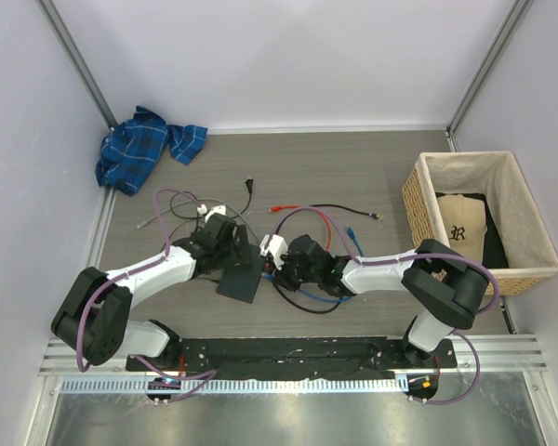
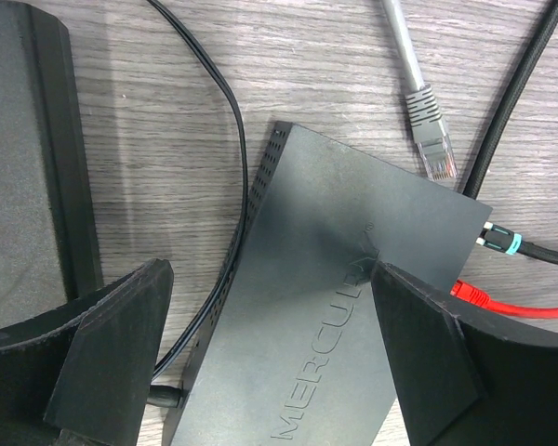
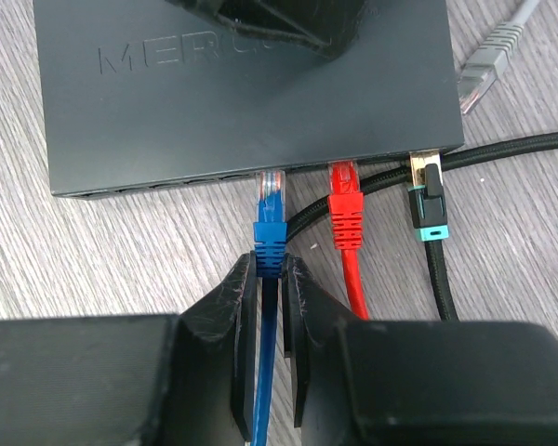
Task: Insert the plug into the switch port
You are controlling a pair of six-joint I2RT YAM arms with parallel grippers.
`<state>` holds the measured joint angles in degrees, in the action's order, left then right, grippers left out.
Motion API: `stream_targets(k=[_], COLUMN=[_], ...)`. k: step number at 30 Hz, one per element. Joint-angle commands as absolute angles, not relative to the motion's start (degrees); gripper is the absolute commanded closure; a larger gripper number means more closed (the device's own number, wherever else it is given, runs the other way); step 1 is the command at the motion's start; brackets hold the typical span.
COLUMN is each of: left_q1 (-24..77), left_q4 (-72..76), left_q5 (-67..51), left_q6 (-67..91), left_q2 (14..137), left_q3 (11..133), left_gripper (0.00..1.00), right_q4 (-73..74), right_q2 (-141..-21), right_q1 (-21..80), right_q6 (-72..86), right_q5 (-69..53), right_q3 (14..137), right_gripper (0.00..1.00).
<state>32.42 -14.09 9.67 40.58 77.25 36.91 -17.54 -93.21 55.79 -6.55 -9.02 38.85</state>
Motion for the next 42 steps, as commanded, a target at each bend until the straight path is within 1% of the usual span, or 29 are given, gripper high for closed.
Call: stream_targets(k=[1,10,15,20,25,27,32,37,42], left_q1=[32.1,32.1,32.1,32.1,32.1,32.1,32.1,32.1,32.1], left_q4=[-13.7,-13.5,-12.5,-11.8,-10.3,-9.3,-9.1,-8.6,-9.3], left_q5=[8.6,6.6,4.1,2.1,0.3,-1.8,-2.5,-4.1,-5.3], left_q6=[41.4,41.7,43.0,44.4,47.0,47.8,47.8,47.2,45.8], left_q2=[77.1,77.0,76.5,76.1,75.9,76.1,77.0,78.1,78.7], left_q3=[36.4,36.2,35.2,34.3,33.0,32.7,33.0,33.1,33.9], left_gripper=[0.07,0.07,0.07,0.08,0.09,0.1,0.11,0.11,0.11], right_q4=[-19.9,-21.2,-25.2,-26.3,-28.4,-29.8,-32.0,-36.1,-37.0], right_q2=[-93.4,-94.2,-94.5,-94.7,-92.9,-92.7,-93.4,-93.7,-94.7], right_q1=[56.4,56.6,57.1,58.3,60.3,60.9,63.8,64.2,64.3], right_q6=[-6.2,-5.5,-5.0,-5.8,-6.3,-7.9,-13.9,-15.2,-16.4], right_q5=[-8.6,-8.7,-8.3,-6.0,-0.4,3.1,9.3,5.9,3.8], right_q3=[41.1,42.2,41.4,41.8,41.5,40.3,38.9,37.9,38.6], right_gripper=[0.99,0.99,0.99,0.99,0.99,0.99,0.99,0.99,0.99])
